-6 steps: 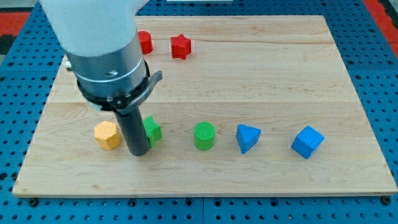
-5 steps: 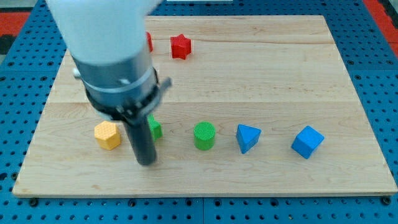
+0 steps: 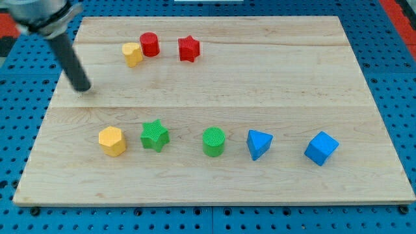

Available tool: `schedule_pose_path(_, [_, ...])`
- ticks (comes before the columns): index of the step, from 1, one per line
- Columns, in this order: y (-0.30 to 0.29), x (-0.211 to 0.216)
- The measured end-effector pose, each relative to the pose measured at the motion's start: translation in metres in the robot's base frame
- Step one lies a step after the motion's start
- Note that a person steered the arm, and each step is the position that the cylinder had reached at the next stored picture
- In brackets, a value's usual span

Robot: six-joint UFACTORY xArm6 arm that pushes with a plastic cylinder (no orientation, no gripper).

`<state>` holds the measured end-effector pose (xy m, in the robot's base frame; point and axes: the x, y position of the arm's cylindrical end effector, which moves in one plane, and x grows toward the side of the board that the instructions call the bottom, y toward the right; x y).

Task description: Drag the yellow heart to the left side of the yellow hexagon

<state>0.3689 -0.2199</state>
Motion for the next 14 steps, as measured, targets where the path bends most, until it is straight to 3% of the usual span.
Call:
schedule_pose_path(1, [0.045,-0.068])
schedule_pose_path(2, [0.093,-0.075])
schedule_pose_path(3, [0.088,-0.088])
schedule_pose_path(4, [0.154,-0.082])
schedule_pose_path(7, [0.089,0.038])
schedule_pose_path(8, [0.116,0.011])
schedule_pose_path(10, [0.03,0.021])
schedule_pose_path(11, [0.062,0.016])
schedule_pose_path(14, [0.067,0.016])
